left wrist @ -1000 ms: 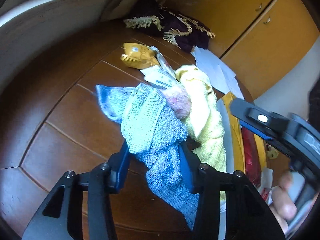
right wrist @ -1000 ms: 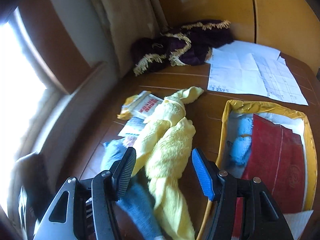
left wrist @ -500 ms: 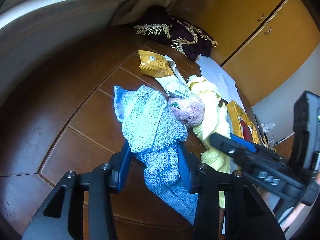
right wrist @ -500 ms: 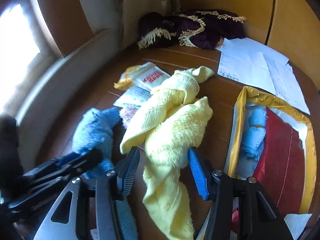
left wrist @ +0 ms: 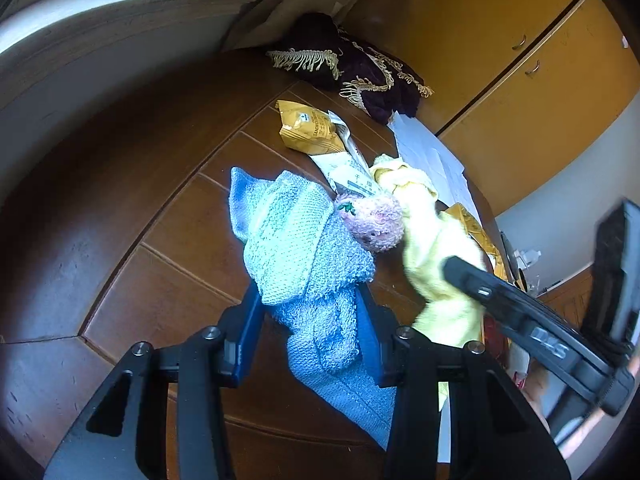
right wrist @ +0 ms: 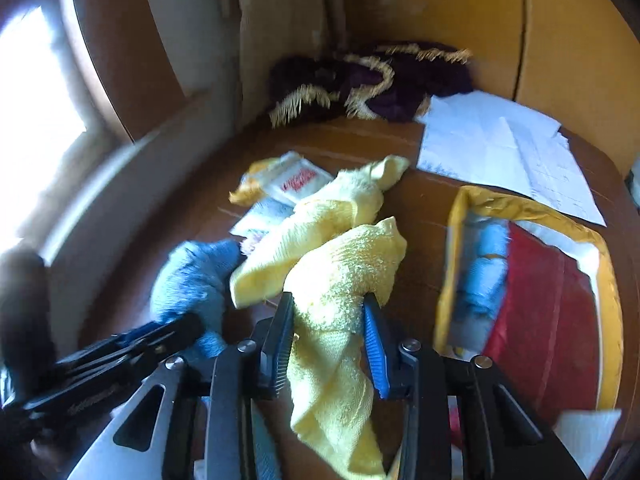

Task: Organize soft objects
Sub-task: 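Carry both towels over the tray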

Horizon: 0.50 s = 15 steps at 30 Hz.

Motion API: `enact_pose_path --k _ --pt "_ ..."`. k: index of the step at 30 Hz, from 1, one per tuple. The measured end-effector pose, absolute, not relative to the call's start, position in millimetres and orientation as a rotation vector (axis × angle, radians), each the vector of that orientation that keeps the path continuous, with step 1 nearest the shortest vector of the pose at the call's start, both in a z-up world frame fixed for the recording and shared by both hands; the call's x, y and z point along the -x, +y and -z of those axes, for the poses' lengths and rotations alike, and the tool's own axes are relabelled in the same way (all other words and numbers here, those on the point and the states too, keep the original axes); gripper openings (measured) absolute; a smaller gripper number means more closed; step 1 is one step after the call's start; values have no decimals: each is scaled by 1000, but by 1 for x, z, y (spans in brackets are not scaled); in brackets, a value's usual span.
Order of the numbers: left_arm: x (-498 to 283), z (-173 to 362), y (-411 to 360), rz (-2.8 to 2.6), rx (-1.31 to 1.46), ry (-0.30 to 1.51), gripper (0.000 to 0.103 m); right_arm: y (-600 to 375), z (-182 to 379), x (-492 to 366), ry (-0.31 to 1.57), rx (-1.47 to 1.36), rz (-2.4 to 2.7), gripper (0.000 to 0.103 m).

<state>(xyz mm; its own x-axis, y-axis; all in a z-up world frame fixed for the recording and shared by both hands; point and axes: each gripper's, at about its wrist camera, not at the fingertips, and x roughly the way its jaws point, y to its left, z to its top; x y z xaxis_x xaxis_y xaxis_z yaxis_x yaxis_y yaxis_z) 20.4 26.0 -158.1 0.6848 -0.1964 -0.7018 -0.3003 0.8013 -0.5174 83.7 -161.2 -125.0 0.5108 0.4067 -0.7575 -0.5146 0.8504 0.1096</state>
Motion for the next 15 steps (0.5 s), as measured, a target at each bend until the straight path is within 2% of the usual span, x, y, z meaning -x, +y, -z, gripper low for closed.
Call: enact_pose_path --k 9,15 --pt "-12 138 11 -27 651 788 41 -228 66 -41 658 -71 -621 33" --pt "2 102 -21 71 612 729 41 -280 34 -12 533 -136 -618 33"
